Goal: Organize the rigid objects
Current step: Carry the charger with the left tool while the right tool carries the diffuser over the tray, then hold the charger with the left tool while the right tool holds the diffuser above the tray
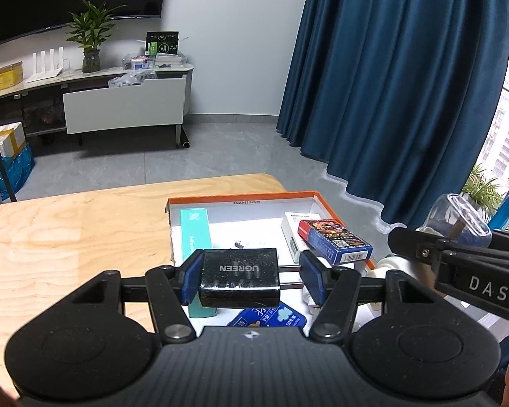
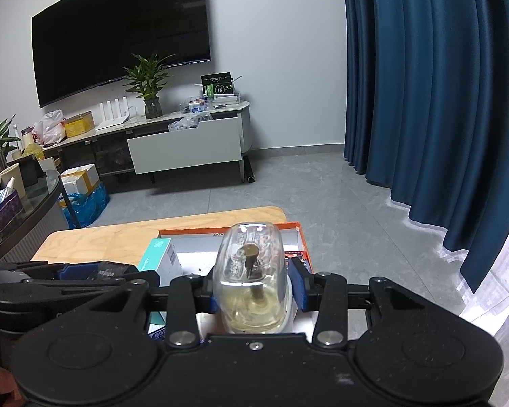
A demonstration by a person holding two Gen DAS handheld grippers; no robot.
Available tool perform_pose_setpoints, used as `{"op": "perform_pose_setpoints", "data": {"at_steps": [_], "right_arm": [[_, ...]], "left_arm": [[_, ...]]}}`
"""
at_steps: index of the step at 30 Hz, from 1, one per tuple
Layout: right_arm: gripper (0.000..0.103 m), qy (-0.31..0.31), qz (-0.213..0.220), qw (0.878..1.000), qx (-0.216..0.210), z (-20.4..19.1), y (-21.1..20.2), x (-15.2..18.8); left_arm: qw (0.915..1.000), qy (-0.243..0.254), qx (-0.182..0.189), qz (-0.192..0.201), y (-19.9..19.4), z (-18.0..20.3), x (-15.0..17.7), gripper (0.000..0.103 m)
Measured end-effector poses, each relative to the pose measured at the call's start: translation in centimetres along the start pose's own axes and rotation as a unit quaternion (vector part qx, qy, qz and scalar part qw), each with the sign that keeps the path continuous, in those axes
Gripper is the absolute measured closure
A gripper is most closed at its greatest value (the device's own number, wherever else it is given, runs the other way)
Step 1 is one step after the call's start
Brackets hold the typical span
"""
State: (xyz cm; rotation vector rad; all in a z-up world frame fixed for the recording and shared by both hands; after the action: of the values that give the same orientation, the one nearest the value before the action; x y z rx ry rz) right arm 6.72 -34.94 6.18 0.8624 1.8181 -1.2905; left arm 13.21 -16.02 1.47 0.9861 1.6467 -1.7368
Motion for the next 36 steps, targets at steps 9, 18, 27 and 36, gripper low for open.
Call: {"op": "perform_pose_setpoints", "data": {"at_steps": [9, 18, 27, 36], "right_arm": [[0.055, -0.003, 0.001, 1.000, -0.005, -0.8, -0.2, 0.4], [0.055, -0.012, -0.014, 1.000, -0.003, -1.4, -0.2, 0.3], [0.055, -0.027, -0.030, 0.999, 0.000, -1.7, 0.6, 0.0], [0.055, -0.021, -0.035, 0.999, 0.001, -1.4, 0.9, 0.1]], "left_arm": [[1.0000, 0.000, -0.003, 0.001, -0.1, -0.2, 0.1, 0.042], [1.0000, -0.006, 0.000, 0.000, -0.2, -0.6, 0.5, 0.042], [0.9999, -0.009, 0.000, -0.004, 0.0, -0.8, 0.6, 0.042], [0.9999, -0.007, 0.001, -0.007, 0.0, -0.8, 0.8, 0.042]]}}
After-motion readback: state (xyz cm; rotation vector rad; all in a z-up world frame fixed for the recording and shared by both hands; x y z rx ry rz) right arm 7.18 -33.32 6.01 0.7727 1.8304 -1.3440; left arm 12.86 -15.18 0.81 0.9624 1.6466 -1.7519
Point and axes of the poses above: each gripper's, at about its wrist camera, not at the fingertips, and y roughly the way its jaws point, z to its right, x to its underside, the point moved 3 cm from there along y, roughly the way its jaws point, and after that the axes turned 15 degrees about -x, right-handed, at the moved point
